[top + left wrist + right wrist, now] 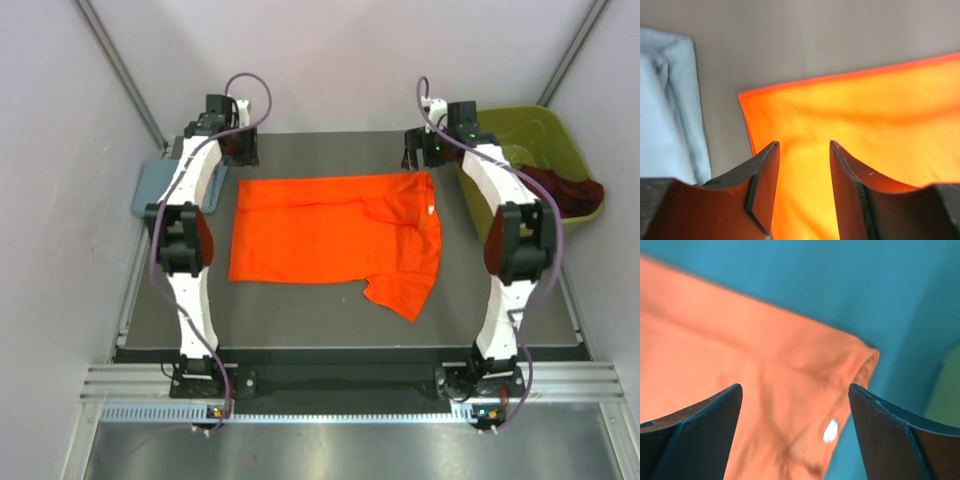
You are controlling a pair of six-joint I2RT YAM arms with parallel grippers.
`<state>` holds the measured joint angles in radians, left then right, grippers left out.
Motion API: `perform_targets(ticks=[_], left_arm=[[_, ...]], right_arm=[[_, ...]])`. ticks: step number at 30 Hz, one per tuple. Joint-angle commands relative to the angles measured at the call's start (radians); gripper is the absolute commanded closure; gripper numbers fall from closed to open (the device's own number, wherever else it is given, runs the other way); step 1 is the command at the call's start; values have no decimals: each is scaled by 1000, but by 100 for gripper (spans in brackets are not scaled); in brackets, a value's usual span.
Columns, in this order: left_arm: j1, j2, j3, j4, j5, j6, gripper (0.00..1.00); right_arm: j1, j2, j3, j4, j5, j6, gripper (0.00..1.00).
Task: Fold and stack the t-shirts
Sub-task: Fold the tshirt
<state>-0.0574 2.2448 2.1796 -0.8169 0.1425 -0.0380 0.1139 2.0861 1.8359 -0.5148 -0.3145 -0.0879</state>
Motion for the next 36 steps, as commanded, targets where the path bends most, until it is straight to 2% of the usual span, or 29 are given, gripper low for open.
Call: perform_targets(ticks=[1,3,4,7,9,11,14,21,29,36], left_arm=[[14,-280,-194,25,101,29,51],[16,-355,-364,41,95,82,55],[16,-420,-416,74,71,111,57],[16,-522,-581,168,46,154,59],[16,-572,-667,206,22,168,59],[16,-599,-717,261,-13,181,59],[14,-619,-784,269,-47,155,59],[16,-636,-794,187,-38,95,60],[16,-680,-807,186,-47,73,60],[16,-708,-813,180,-52,52,60]], right_arm=[[49,-284,-108,-85,-104,-185,12],[110,-352,-238,-204,-101,-372,12],[133,-427,-294,-247,-107,-515,14],[225,-601,-559,-304,-69,-660,19],[305,-715,-727,-314,-57,-691,25],[386,-779,-846,-310,-34,-696,25],[470,-856,-949,-317,-18,-681,28],[549,-914,-1070,-344,-17,-685,30],[622,-896,-1155,-245,112,-713,30],[626,-851,-1182,-148,202,-727,30]])
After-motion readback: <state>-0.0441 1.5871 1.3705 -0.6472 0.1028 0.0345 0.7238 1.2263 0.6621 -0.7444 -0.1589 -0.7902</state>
